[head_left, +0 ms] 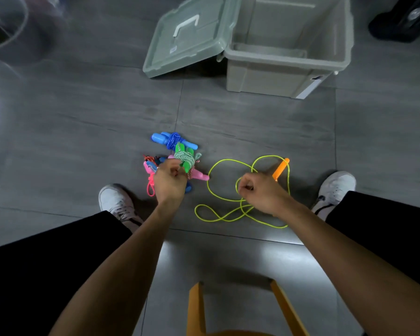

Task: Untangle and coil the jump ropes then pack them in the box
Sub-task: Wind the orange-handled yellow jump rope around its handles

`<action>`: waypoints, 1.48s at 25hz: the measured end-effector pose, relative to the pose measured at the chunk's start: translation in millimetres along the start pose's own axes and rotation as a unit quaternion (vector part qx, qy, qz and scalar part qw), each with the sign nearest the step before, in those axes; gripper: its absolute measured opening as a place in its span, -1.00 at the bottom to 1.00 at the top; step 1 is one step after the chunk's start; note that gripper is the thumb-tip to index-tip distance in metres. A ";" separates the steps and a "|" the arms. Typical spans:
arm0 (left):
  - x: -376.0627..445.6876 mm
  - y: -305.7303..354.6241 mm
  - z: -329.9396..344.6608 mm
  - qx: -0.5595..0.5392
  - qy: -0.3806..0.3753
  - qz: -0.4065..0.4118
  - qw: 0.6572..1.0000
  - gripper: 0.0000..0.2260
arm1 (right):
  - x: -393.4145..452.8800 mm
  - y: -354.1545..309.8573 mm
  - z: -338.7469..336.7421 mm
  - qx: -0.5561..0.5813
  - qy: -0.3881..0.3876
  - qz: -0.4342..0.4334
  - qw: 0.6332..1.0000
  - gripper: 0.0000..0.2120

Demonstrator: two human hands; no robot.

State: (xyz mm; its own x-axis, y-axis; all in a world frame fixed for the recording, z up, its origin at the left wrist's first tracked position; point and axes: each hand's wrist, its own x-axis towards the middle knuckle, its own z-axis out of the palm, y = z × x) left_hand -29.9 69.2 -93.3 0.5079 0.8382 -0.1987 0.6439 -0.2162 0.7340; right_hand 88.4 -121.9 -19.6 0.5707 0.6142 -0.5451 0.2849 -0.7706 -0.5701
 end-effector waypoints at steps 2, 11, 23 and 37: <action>-23.0 18.9 7.9 -0.065 -0.104 0.039 0.992 -0.90 | -15.4 15.7 -1.1 0.008 0.003 0.004 1.000 -0.94; -92.0 47.5 118.8 0.055 -0.318 0.074 0.943 -0.90 | -87.3 141.2 -32.7 0.064 0.094 0.110 0.987 -0.94; -68.4 93.6 227.4 0.307 -0.286 0.051 0.906 -0.74 | -78.4 173.0 -46.9 0.166 0.141 0.092 0.972 -0.96; -106.1 145.2 -28.1 0.091 -0.283 0.289 0.910 -0.71 | -89.9 66.8 -38.2 -0.037 0.103 -0.128 0.986 -0.64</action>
State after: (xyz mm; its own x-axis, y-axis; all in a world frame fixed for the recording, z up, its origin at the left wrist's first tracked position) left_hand -6.3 -37.0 52.6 0.9719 0.1777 -0.1542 0.2340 -0.6617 0.7123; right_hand 85.5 -235.1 14.8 0.6157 0.7477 -0.2487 0.4903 -0.6106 -0.6219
